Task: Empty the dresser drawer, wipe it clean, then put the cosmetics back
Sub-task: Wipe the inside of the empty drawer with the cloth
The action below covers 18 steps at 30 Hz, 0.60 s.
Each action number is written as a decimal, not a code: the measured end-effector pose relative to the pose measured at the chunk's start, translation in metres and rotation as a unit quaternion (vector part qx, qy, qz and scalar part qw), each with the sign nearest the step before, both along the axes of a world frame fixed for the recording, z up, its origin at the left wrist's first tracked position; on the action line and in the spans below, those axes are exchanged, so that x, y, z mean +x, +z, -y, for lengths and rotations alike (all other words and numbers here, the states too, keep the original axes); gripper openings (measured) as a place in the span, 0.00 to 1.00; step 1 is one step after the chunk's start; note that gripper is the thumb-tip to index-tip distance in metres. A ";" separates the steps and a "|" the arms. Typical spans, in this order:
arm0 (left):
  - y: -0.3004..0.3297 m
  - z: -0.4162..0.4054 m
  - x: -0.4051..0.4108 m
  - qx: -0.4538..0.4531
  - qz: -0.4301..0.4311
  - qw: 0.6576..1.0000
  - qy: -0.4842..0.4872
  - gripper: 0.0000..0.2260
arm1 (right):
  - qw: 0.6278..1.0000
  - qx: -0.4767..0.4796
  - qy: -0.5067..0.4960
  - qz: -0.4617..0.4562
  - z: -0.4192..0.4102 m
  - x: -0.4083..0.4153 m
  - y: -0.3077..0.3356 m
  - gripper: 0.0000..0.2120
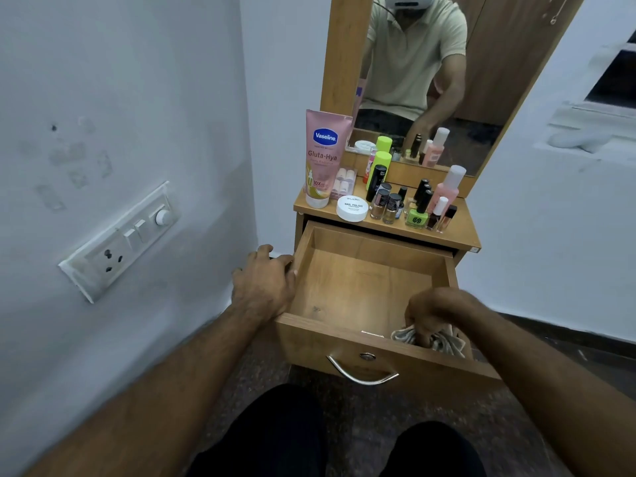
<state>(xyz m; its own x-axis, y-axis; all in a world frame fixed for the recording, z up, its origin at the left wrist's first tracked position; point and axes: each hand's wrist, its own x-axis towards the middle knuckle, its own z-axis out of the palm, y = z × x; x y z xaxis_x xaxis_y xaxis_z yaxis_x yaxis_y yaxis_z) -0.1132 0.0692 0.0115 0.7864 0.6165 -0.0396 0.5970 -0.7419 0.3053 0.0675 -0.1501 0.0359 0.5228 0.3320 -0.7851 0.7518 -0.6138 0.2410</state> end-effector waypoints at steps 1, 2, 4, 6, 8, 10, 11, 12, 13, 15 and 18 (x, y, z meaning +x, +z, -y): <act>0.000 0.000 -0.001 -0.003 0.004 1.000 0.000 0.20 | 1.000 -0.001 0.014 0.014 0.000 -0.002 -0.004 0.19; 0.000 0.000 -0.002 -0.006 0.008 1.000 0.000 0.20 | 1.000 0.002 0.020 0.019 -0.001 -0.004 -0.006 0.18; -0.001 -0.001 -0.002 -0.011 0.013 1.000 0.005 0.20 | 0.999 0.008 0.033 0.005 -0.004 -0.008 -0.003 0.17; -0.002 -0.004 -0.002 -0.019 0.016 1.000 0.014 0.19 | 0.999 0.021 0.041 -0.020 -0.010 -0.008 0.001 0.17; -0.003 -0.006 -0.003 -0.032 0.021 0.999 0.024 0.18 | 0.997 0.045 0.045 -0.049 -0.017 -0.010 0.004 0.14; -0.002 -0.006 -0.004 -0.035 0.020 0.999 0.027 0.18 | 0.991 0.096 0.036 -0.082 -0.028 -0.013 0.004 0.11; -0.001 -0.004 -0.003 -0.036 0.018 0.999 0.026 0.18 | 0.986 0.130 0.016 -0.099 -0.034 -0.015 0.003 0.11; 0.000 -0.003 -0.002 -0.036 0.014 0.999 0.024 0.18 | 0.979 0.167 -0.007 -0.117 -0.042 -0.017 0.002 0.11; 0.000 -0.002 -0.001 -0.032 0.009 0.999 0.022 0.18 | 0.968 0.207 -0.033 -0.136 -0.051 -0.020 0.000 0.11; 0.002 0.000 -0.001 -0.020 0.005 1.000 0.018 0.19 | 0.935 0.292 -0.101 -0.174 -0.073 -0.034 -0.009 0.11; 0.002 -0.001 -0.002 -0.019 0.013 0.999 0.026 0.17 | 0.873 0.395 -0.180 -0.220 -0.099 -0.060 -0.023 0.14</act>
